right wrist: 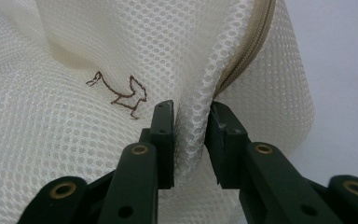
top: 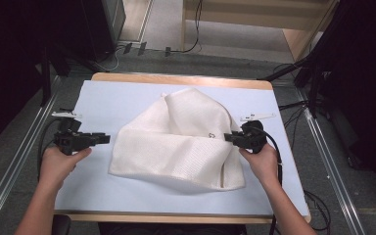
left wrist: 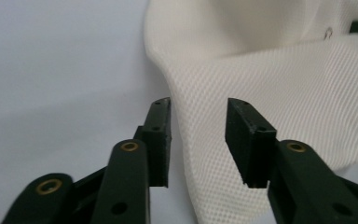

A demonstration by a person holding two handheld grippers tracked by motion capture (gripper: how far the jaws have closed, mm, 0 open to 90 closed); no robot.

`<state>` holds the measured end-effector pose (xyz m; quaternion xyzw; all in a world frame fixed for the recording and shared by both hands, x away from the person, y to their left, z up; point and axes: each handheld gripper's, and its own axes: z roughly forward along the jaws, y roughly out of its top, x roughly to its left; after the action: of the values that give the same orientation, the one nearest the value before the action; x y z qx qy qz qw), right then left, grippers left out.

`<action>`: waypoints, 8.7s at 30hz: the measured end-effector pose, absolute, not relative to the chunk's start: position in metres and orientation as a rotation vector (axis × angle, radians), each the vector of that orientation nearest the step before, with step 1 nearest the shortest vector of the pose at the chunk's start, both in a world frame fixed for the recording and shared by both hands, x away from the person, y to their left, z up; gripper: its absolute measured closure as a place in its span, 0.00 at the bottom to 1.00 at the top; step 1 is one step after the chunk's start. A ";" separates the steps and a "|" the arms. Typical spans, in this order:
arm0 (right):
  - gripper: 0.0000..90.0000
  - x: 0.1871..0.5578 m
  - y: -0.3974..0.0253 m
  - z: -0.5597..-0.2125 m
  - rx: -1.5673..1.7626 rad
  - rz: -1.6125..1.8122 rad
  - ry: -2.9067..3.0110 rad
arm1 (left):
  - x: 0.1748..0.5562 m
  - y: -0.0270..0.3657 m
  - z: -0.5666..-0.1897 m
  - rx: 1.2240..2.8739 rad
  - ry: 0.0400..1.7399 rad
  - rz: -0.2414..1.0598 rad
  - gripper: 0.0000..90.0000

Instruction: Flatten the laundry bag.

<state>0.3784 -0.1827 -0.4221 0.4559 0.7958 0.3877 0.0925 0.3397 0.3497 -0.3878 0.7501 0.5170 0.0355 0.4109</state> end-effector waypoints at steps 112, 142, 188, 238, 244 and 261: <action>0.72 0.411 -0.179 -0.441 1.317 1.163 2.335 | 0.348 0.368 -0.401 1.875 1.470 0.231 0.57; 0.92 0.448 -0.147 -0.470 1.295 1.017 2.413 | 0.314 0.400 -0.444 1.879 1.635 0.195 0.88; 0.77 0.333 -0.196 -0.447 1.283 1.062 2.527 | 0.416 0.382 -0.433 1.862 1.549 0.234 0.68; 0.71 0.450 -0.171 -0.461 1.358 1.033 2.472 | 0.328 0.327 -0.445 1.903 1.613 0.143 0.75; 0.87 0.449 -0.168 -0.463 1.378 1.016 2.491 | 0.333 0.329 -0.444 1.896 1.580 0.109 0.97; 0.93 0.415 -0.169 -0.447 1.328 1.009 2.539 | 0.384 0.338 -0.436 1.836 1.545 0.139 0.98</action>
<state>0.4149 -0.1687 -0.4474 0.4366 0.8347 0.3317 0.0521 0.3843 0.3381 -0.4361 0.7123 0.5996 0.0539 0.3608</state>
